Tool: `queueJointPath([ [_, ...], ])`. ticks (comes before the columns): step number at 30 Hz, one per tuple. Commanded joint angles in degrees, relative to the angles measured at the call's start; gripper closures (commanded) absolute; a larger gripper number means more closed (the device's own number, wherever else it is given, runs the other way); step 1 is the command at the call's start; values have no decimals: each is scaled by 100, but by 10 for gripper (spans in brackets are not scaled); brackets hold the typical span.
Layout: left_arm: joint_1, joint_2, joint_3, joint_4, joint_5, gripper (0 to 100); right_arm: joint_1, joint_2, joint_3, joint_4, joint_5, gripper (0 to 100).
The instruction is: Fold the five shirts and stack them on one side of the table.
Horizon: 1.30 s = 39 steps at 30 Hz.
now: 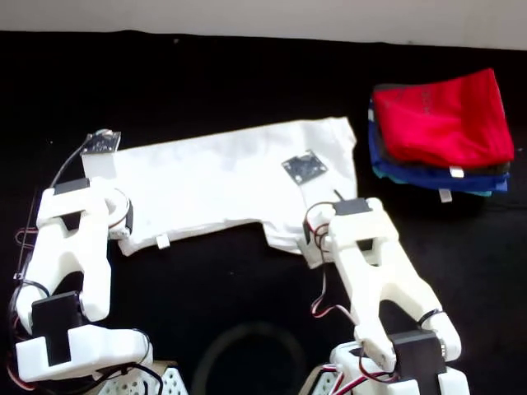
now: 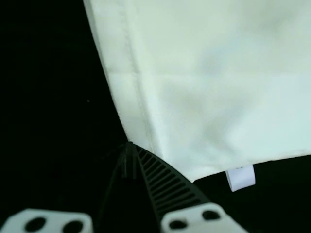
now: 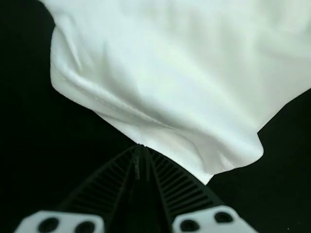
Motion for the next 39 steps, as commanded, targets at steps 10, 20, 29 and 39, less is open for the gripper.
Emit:
queueJointPath([
  [10, -66, -66, 585, -949, 105, 992, 954, -295, -444, 462, 985, 990],
  [20, -75, -57, 593, -949, 123, 992, 743, -215, -224, -1042, 985, 990],
  [29, -189, -84, 664, -958, 422, 992, 875, -207, 822, -2167, 1538, 990],
  [39, -198, -84, 664, -967, 431, 992, 1314, -233, 347, -2158, 1811, 991],
])
